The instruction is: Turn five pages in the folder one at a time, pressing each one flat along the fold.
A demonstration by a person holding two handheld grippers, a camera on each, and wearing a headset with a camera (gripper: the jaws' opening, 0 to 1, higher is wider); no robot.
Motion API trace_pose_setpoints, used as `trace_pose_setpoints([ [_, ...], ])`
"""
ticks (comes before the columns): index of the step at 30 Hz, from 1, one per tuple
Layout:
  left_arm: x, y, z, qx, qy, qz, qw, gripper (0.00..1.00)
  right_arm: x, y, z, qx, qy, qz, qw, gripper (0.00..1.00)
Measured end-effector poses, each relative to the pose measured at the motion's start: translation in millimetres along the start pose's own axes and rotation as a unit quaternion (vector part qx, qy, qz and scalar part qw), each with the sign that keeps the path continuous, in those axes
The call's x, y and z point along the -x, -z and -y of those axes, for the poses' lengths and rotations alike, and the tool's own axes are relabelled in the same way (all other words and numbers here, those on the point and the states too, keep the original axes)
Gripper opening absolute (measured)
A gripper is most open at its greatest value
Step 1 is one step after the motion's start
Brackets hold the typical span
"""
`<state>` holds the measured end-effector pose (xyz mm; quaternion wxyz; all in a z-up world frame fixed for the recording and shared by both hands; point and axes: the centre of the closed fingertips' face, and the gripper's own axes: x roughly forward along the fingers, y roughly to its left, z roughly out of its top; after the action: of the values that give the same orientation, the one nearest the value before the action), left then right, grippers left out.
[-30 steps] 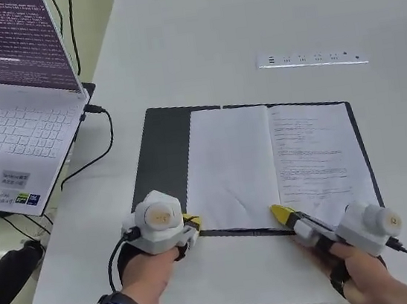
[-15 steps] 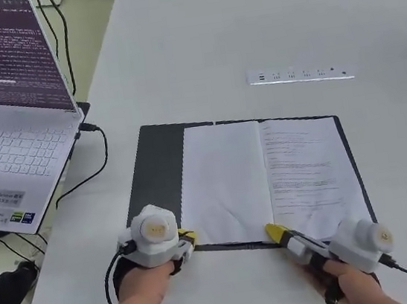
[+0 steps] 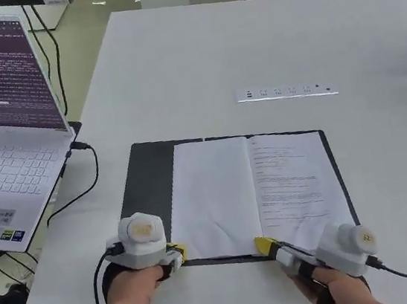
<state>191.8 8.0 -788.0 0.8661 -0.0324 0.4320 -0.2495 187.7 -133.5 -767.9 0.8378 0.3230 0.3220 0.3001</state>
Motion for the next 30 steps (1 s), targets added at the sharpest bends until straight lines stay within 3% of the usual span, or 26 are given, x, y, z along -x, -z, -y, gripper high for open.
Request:
trace_pose_setpoints([
  [6,11.1,-2.7,6.0,-0.012,0.003,0.007,0.9999,0.12,14.4,-20.2,-7.5,-0.001,-0.014,0.015,0.9998,0.12],
  [10,20.3,-9.5,14.9,-0.033,0.007,0.012,0.9993,0.16,27.6,-30.1,-6.5,0.025,-0.012,0.017,0.9995,0.16],
  [14,30.3,-23.2,26.1,-0.043,0.016,0.035,0.9983,0.21,39.4,-34.6,-0.7,0.066,0.001,0.013,0.9977,0.22],
  [20,41.6,-27.8,38.3,-0.086,0.017,0.030,0.9957,0.24,54.5,-38.8,-4.7,0.111,0.001,-0.003,0.9938,0.29],
  [25,52.7,-39.1,41.2,-0.096,0.017,0.047,0.9942,0.27,66.9,-37.7,-5.9,0.154,0.000,-0.024,0.9877,0.33],
  [30,69.3,-47.6,38.0,-0.108,0.012,0.060,0.9922,0.29,82.3,-47.8,-4.1,0.163,0.001,-0.010,0.9866,0.37],
])
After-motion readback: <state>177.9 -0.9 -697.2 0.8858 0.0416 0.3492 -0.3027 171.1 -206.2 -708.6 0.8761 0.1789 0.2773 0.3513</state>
